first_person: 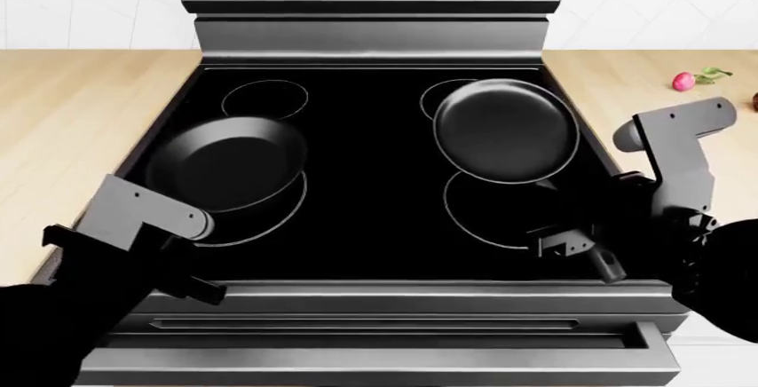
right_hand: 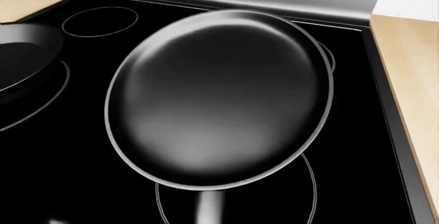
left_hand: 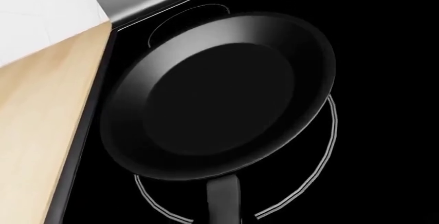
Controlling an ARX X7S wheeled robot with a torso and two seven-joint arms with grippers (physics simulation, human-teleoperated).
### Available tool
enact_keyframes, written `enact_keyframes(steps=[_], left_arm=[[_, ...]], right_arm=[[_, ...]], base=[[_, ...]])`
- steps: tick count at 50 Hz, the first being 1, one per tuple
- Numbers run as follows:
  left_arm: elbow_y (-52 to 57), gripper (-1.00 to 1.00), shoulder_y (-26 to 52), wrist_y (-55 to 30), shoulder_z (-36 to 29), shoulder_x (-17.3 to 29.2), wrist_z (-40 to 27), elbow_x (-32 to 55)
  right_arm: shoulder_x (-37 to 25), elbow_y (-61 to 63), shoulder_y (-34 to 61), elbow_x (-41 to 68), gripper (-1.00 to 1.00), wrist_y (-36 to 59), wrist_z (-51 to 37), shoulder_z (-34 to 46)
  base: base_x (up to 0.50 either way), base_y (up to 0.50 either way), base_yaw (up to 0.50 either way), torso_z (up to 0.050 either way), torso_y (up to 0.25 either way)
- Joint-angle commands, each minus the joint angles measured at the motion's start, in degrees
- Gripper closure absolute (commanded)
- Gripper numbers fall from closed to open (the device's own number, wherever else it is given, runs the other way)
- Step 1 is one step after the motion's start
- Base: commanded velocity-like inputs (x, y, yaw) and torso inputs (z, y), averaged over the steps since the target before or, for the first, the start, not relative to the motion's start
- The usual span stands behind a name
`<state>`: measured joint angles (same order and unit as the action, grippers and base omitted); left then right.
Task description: Place both pans onto different burners. Then place the beet and the sausage on different pans.
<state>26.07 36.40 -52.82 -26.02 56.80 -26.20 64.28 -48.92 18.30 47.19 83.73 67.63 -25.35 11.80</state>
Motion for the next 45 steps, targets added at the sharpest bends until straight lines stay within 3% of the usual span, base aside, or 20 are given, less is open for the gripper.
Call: enact_keyframes(steps=[1,41,42,45], left_arm=[[-0.7,1.0,1.3,0.5,1.0,-0.6,-0.6,-5.0],[-3.3,1.0,1.1,1.2,-1.5,-2.0,1.3,-7.7],[-3.3,-1.0,1.0,1.3,-1.5,-1.9,1.3,-7.7],[-3.0,-1.0,1.0,1.2,-1.4,-1.7,1.3,-7.4]], right_arm=[[-0.3,0.6,1.0,-2.0,1.0,-1.2,-0.3,-2.0],[-0.4,0.7,-0.8,-3.8,1.0,-3.3,1.0,-1.2],[-0.4,0.7,-0.7,-3.8,1.0,-3.3,1.0,-1.2],[-0.3,0.7,-0.6,-3.8,1.0,-3.3,1.0,-1.1]], base=[[0.0,0.0,0.0,0.0,0.011],[0.0,0.0,0.0,0.001,0.002],[0.01,0.0,0.0,0.0,0.011],[0.0,0.0,0.0,0.0,0.0]])
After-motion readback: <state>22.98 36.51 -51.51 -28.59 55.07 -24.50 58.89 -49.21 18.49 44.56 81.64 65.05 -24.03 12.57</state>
